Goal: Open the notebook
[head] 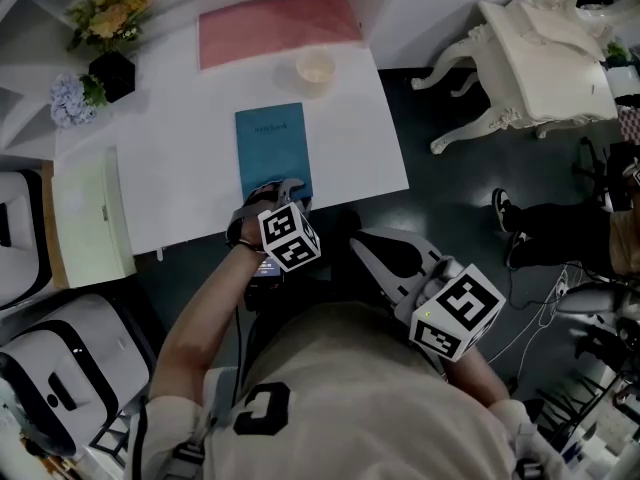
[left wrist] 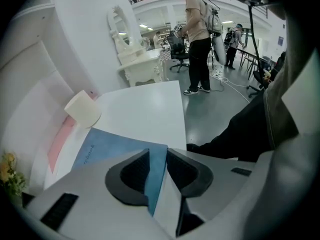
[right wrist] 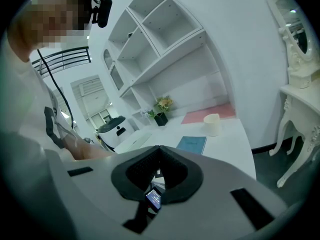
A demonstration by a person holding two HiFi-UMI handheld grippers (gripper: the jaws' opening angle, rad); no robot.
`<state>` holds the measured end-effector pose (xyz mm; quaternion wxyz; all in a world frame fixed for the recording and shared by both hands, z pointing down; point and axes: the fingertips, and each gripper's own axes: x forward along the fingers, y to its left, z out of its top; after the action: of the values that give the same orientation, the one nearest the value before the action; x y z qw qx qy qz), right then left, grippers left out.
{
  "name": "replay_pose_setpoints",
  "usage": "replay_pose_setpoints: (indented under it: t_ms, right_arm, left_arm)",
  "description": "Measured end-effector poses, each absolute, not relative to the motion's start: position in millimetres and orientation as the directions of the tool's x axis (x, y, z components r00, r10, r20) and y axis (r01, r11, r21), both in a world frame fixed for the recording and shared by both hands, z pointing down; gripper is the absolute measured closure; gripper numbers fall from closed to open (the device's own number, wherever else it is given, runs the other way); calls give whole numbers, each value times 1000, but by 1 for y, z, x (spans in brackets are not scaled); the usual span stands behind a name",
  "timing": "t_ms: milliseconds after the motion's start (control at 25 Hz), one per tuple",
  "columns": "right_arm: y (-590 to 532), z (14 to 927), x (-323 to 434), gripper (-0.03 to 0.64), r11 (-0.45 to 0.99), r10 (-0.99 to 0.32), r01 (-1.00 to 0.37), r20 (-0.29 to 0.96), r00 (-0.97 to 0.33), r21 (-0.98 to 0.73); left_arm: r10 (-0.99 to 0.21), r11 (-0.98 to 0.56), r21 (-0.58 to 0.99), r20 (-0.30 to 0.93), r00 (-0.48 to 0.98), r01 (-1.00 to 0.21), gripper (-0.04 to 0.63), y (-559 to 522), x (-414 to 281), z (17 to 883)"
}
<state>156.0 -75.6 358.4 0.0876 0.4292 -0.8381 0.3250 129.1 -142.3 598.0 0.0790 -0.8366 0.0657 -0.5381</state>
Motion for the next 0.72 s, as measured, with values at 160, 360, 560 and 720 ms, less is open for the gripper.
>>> replay_pose_setpoints:
  t_ms: [160,360,560,720]
  right_arm:
    - [-74,359,155,597,419,-668,-781,425,-610,-463]
    - [-72,358,155,597,407,-679,-787,423,-600,-463]
    - [-73,356,156,597,399,-689,-790,417,-593,-465]
    - [-72,356,154,597,396,-691,-792,417,-590,-465]
  left_arm:
    - [-160,-986,-160,887,434,-36,491,-143,128,596]
    - [-91,-995,-58,879,468,-86,536,-139,128,592]
    - [-68,-985,25,854,516,-171,563,-141,127,589]
    - [-44,-964,115,820,571,-239,574,-144,126,587]
